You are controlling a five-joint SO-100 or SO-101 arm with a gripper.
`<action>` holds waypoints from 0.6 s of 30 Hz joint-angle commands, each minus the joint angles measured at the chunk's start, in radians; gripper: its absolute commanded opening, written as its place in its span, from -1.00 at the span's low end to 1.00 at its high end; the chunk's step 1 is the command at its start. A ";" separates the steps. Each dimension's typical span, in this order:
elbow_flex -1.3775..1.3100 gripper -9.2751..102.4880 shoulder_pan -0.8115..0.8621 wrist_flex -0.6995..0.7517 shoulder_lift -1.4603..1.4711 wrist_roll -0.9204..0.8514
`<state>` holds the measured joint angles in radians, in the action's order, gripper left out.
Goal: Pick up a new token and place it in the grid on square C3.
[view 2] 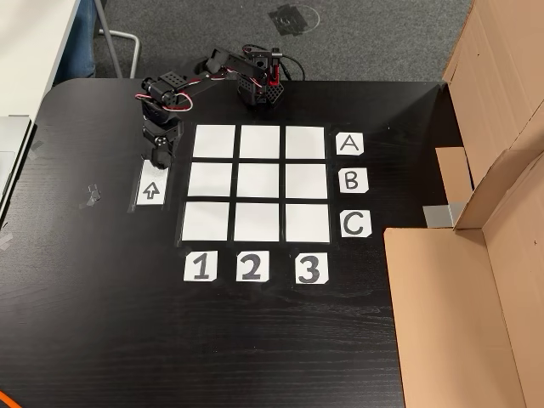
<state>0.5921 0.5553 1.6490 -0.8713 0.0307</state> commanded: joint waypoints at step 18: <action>0.140 -0.85 -0.437 0.005 -0.222 0.135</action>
<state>0.7317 0.1733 1.6490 -1.0232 0.1442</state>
